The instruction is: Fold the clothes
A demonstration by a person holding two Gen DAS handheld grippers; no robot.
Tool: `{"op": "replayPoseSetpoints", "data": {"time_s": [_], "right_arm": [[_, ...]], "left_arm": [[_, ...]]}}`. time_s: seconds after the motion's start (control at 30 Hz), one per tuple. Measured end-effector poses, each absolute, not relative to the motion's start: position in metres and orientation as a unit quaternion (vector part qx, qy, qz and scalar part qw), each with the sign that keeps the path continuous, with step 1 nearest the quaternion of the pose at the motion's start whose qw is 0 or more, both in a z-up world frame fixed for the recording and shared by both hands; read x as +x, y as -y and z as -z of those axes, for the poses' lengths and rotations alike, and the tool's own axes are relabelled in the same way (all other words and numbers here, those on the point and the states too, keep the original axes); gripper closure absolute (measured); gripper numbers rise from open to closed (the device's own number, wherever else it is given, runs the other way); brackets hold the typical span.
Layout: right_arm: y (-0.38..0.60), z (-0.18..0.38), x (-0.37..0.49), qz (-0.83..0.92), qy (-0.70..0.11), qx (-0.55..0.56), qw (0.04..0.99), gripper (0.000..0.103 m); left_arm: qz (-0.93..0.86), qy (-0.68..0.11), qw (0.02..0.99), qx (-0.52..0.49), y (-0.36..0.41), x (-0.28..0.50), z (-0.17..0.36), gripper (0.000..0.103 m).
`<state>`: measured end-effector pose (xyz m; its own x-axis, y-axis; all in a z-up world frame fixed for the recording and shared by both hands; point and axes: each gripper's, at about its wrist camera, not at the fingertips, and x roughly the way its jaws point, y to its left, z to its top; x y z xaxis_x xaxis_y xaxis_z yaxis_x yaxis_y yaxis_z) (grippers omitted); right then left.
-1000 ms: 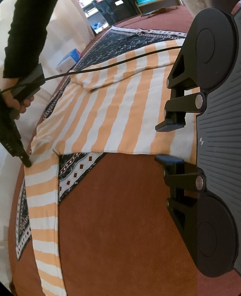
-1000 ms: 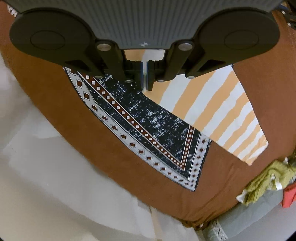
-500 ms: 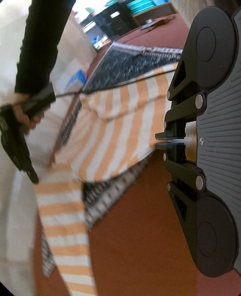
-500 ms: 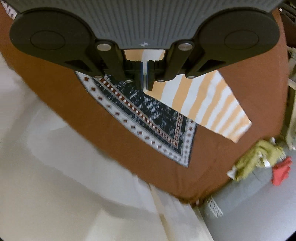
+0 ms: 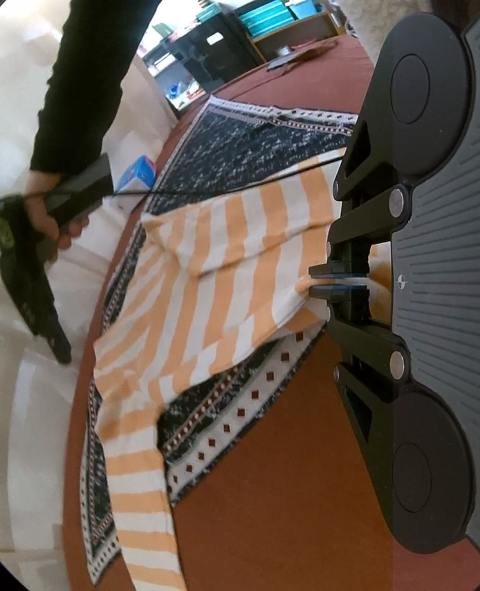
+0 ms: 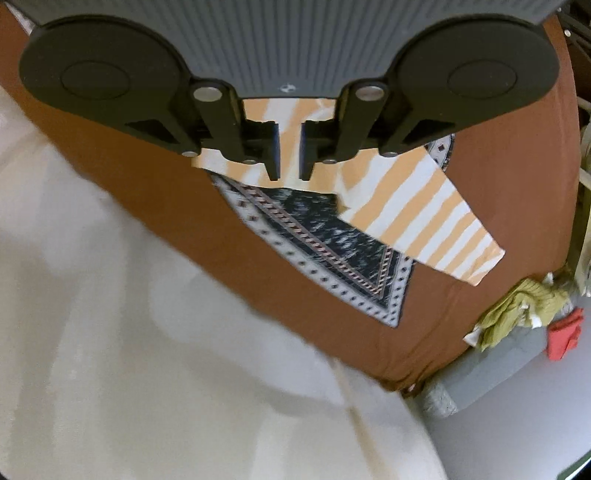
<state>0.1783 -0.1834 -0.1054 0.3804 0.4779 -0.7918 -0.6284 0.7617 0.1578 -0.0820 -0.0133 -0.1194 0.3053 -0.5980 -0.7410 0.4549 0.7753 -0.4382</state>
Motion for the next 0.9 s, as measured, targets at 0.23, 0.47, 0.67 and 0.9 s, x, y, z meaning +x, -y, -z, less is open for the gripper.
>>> {"op": "replayPoseSetpoints", "data": {"time_s": [0.23, 0.47, 0.67, 0.9], "right_arm": [[0.092, 0.138, 0.193, -0.379, -0.438, -0.178, 0.796, 0.051], [0.056, 0.173, 0.216, -0.371, -0.497, -0.256, 0.741, 0.084], [0.09, 0.134, 0.215, -0.389, -0.468, -0.17, 0.775, 0.1], [0.165, 0.087, 0.196, -0.387, -0.42, -0.1, 0.814, 0.1]], "left_arm": [[0.311, -0.501, 0.801, -0.101, -0.002, -0.08, 0.128, 0.103], [0.313, -0.498, 0.8, -0.117, -0.012, -0.077, 0.132, 0.103], [0.341, -0.489, 0.798, -0.091, -0.002, -0.074, 0.121, 0.103], [0.386, -0.486, 0.782, -0.061, 0.029, -0.083, 0.113, 0.103]]}}
